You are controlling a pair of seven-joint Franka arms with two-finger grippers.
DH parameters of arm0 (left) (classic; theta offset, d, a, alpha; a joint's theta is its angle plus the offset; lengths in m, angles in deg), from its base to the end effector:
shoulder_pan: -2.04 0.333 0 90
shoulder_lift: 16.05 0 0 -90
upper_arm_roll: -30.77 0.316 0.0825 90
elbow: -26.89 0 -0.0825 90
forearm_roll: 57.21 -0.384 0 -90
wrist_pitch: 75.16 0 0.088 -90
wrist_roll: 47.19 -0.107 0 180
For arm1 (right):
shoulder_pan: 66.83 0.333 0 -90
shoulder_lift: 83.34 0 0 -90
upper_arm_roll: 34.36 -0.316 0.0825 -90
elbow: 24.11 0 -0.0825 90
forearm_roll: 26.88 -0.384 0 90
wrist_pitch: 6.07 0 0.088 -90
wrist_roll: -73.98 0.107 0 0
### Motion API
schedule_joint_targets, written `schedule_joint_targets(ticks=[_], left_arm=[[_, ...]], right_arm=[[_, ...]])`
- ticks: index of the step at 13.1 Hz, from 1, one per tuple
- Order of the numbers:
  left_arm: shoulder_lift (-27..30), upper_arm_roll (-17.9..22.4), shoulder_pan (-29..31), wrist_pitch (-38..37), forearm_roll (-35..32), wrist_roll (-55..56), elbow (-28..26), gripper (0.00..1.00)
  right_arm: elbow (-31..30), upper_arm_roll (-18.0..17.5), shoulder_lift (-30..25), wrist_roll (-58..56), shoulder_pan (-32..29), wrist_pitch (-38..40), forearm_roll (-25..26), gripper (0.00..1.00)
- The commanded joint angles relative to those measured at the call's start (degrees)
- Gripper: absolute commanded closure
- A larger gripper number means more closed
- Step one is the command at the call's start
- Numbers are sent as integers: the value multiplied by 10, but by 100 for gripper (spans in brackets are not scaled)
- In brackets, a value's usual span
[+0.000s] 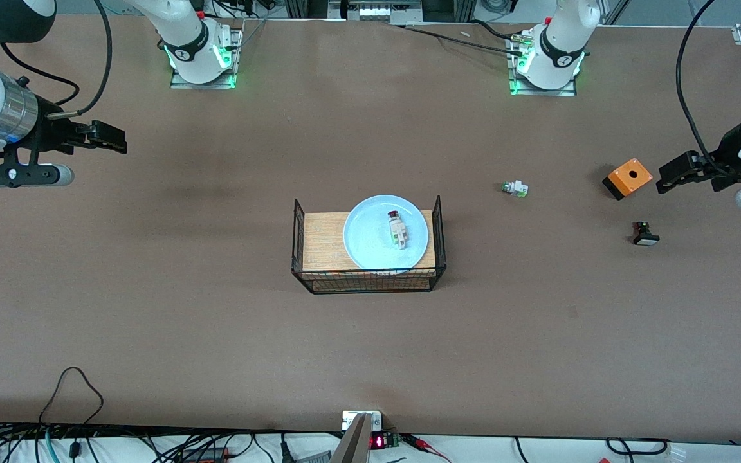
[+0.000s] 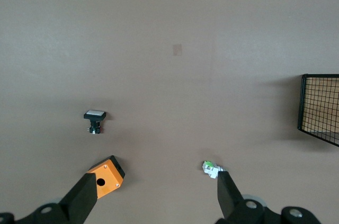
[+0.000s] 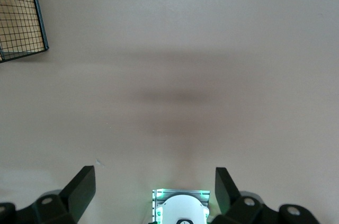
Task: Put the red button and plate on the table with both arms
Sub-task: 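Move the left gripper from the orange box toward the wire basket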
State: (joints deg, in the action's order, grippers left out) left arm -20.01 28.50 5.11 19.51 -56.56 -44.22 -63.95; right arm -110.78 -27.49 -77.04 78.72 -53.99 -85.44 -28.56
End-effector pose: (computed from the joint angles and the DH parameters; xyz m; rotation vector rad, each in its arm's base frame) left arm 0.5814 0.0077 0.5855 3.1258 0.1045 -0.0039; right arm 0.5608 0.0658 0.5763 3.1134 0.0352 -0.3708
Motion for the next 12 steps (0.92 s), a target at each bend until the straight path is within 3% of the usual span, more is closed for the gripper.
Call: schedule_joint_targets(ticks=[1, 5, 8, 12], left_arm=[[14, -3, 2, -17, -2, -9, -4, 0], [8, -4, -1, -26, 34, -9, 11, 0], [-20, -10, -40, -84, 40, 2, 7, 0], [-52, -35, -103, -82, 33, 24, 19, 0]], right_arm=[[18, -3, 6, 5, -1, 10, 9, 0], [18, -3, 6, 5, -1, 9, 11, 0], [19, -5, 6, 5, 0, 7, 11, 0], [19, -5, 6, 7, 8, 6, 11, 0]])
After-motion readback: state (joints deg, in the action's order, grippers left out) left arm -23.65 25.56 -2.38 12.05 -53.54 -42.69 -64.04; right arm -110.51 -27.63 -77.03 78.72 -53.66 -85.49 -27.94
